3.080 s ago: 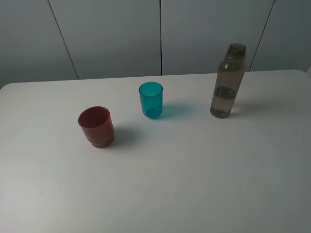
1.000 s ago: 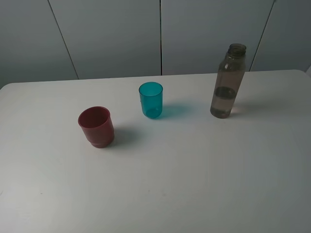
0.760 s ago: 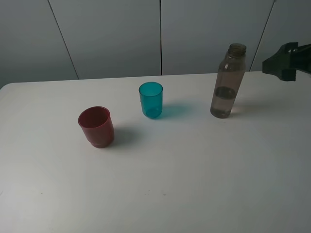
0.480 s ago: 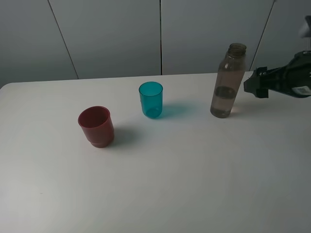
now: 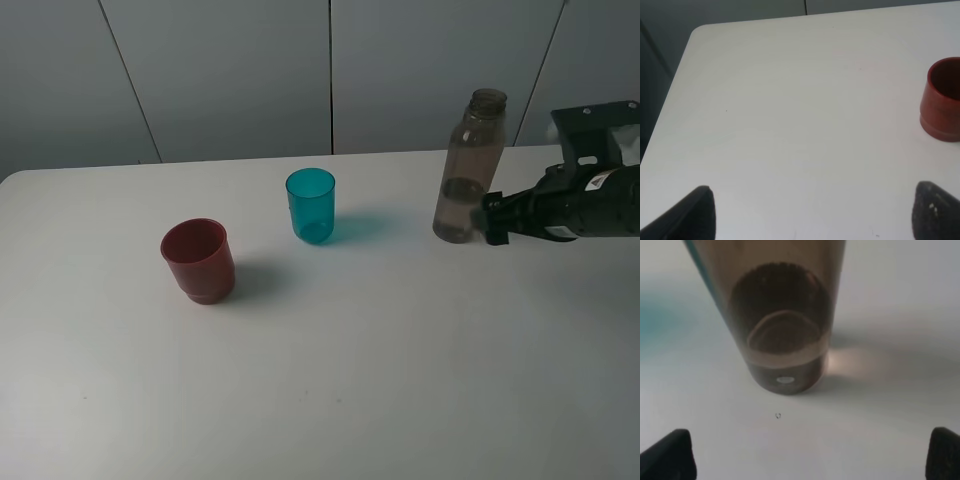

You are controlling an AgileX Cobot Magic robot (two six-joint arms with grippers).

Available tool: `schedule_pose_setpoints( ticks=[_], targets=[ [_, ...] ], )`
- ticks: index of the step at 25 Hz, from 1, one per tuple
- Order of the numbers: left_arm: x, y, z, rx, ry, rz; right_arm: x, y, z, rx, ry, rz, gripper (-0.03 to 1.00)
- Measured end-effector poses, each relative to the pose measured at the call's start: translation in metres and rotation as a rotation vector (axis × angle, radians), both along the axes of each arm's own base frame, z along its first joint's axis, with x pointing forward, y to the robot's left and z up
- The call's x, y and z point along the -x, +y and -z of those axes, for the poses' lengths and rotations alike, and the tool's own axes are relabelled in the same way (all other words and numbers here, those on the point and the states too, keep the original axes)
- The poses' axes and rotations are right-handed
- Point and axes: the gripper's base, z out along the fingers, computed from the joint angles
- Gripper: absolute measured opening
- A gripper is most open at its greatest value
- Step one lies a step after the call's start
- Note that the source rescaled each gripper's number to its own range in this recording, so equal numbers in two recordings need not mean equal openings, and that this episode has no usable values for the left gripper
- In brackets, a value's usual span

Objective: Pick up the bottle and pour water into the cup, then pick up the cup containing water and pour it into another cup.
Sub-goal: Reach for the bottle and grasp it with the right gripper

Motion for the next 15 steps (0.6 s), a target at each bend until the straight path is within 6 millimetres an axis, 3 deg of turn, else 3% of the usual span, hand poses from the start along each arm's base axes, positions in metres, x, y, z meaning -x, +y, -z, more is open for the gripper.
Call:
schedule_pose_setpoints(
  ticks=[6,15],
  targets=[
    [0.0,0.0,0.0,0.0,0.0,0.0,-0.005,0.0,0.03,0.008,0.019,0.007,1.0],
    [0.0,0.0,0.0,0.0,0.0,0.0,-0.009,0.005,0.048,-0.018,-0.205,-0.061,1.0]
  ],
)
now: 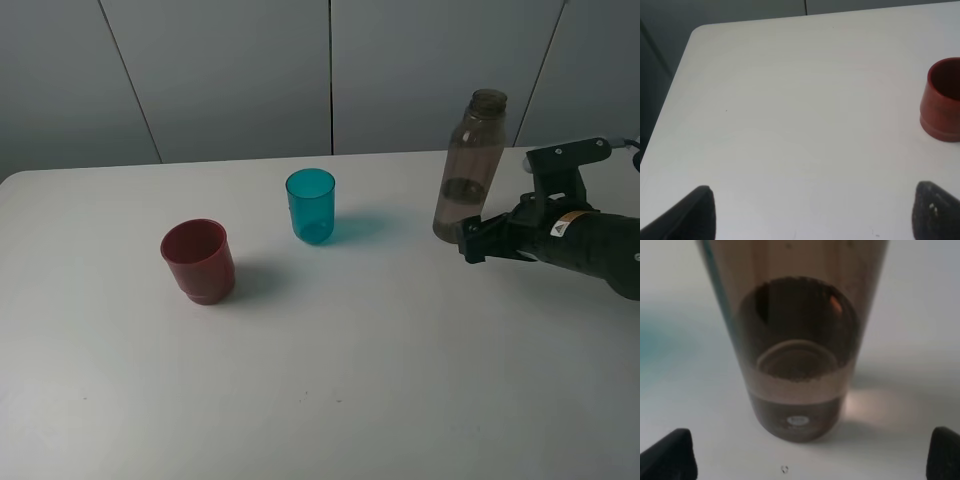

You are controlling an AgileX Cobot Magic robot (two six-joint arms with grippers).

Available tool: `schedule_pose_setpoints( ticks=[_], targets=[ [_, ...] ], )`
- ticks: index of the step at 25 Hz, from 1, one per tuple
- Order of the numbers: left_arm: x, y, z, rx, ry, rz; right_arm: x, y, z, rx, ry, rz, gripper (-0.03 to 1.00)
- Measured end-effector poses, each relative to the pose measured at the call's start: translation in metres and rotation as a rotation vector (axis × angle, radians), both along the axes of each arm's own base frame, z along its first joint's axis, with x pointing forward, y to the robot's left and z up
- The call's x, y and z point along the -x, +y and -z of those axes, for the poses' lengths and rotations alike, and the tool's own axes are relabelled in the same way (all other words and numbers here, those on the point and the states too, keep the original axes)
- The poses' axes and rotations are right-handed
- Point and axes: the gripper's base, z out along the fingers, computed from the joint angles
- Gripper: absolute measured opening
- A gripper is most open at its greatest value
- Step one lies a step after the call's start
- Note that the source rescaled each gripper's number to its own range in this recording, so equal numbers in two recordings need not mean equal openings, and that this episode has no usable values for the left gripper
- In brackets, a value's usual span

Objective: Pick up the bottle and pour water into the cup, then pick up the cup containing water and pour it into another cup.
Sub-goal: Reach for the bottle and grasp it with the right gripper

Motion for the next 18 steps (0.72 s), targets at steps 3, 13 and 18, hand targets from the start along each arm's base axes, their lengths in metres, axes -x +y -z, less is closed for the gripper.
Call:
schedule_pose_setpoints(
  ticks=[3,13,18],
  targets=[
    [0.0,0.0,0.0,0.0,0.0,0.0,-0.002,0.002,0.006,-0.009,-0.027,-0.017,1.0],
    [0.0,0.0,0.0,0.0,0.0,0.0,-0.012,0.004,0.011,-0.038,-0.107,-0.014,1.0],
    [0.0,0.0,0.0,0.0,0.0,0.0,-0.022,0.007,0.013,-0.055,-0.115,-0.013,1.0]
  ],
)
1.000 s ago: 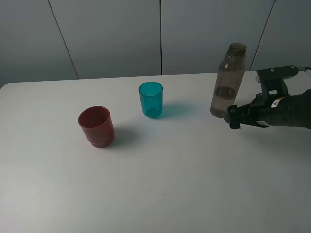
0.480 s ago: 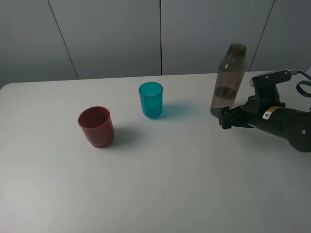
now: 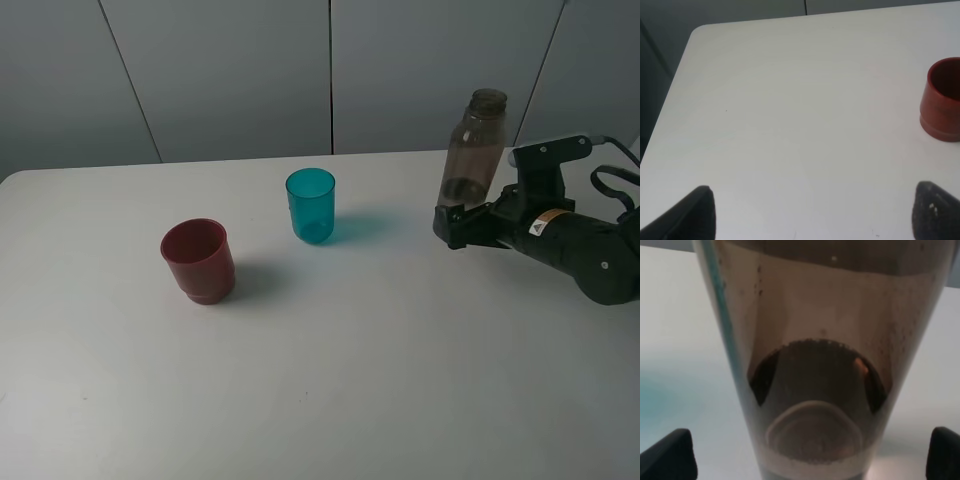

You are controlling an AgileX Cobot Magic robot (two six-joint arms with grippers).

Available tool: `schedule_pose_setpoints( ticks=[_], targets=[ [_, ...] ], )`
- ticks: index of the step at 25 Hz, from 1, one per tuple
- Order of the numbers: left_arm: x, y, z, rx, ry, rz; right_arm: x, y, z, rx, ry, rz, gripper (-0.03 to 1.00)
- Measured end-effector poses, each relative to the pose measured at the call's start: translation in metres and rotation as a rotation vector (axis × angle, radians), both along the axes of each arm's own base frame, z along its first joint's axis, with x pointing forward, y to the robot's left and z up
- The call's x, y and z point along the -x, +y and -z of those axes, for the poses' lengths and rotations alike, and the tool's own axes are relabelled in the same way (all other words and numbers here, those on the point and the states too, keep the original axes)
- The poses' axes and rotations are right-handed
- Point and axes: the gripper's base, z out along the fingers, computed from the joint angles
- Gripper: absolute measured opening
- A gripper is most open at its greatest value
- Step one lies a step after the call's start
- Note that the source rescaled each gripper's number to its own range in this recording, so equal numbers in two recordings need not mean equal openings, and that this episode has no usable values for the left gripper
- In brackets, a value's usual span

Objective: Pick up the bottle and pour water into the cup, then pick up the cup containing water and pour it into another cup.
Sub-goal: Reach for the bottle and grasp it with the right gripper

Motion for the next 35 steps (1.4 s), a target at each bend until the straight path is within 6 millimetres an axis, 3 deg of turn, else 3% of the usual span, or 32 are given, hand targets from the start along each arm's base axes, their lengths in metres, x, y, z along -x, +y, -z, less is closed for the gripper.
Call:
schedule_pose_setpoints(
  ticks=[15,22,35],
  targets=[
    [0.0,0.0,0.0,0.0,0.0,0.0,-0.015,0.004,-0.001,-0.037,-0.069,-0.005,1.0],
    [0.0,0.0,0.0,0.0,0.0,0.0,-0.025,0.006,0.012,-0.035,-0.055,-0.005,1.0],
    [0.0,0.0,0.0,0.0,0.0,0.0,-0.032,0.006,0.018,-0.083,-0.112,0.029,1.0]
  ],
)
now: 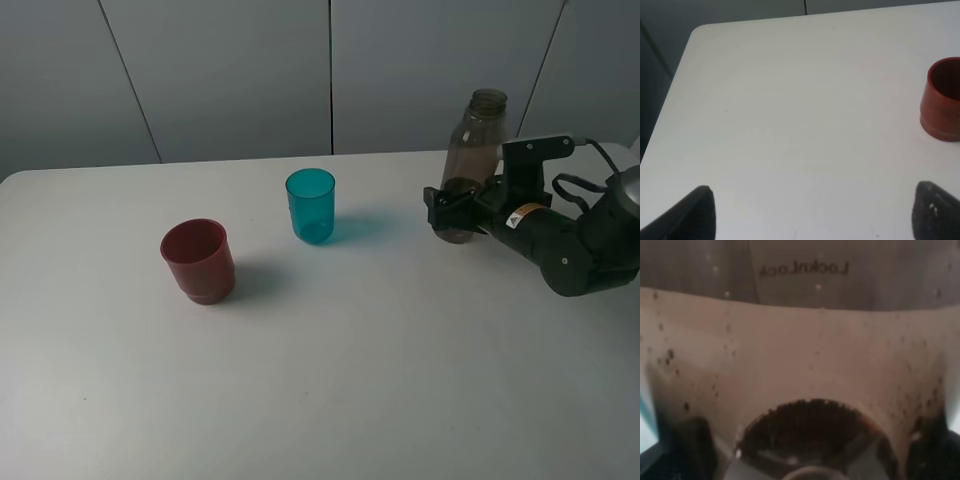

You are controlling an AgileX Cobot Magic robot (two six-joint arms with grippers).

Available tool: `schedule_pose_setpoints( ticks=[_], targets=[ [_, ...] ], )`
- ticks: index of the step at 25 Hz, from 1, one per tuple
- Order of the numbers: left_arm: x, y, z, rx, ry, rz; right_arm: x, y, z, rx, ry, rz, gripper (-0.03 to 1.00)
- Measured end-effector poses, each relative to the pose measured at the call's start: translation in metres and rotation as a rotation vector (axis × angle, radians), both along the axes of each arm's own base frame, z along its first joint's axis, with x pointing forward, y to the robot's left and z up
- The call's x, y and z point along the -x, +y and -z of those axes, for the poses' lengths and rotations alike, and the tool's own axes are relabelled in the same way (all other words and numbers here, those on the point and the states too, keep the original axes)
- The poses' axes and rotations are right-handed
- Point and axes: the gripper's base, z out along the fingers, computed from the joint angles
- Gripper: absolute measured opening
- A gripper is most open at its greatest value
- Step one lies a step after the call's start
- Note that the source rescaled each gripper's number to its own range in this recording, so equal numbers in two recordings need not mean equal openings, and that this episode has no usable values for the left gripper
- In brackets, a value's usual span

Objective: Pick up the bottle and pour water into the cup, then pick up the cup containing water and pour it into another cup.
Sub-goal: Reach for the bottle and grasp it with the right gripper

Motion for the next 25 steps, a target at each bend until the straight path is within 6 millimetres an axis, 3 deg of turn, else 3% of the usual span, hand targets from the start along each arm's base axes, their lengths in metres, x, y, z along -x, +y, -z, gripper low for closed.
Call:
schedule_pose_setpoints(
  ticks=[25],
  targets=[
    [0.0,0.0001,0.0,-0.001,0.0,-0.001,-0.0082,0.0015,-0.0051,-0.005,-0.037,0.001,1.0]
  ],
)
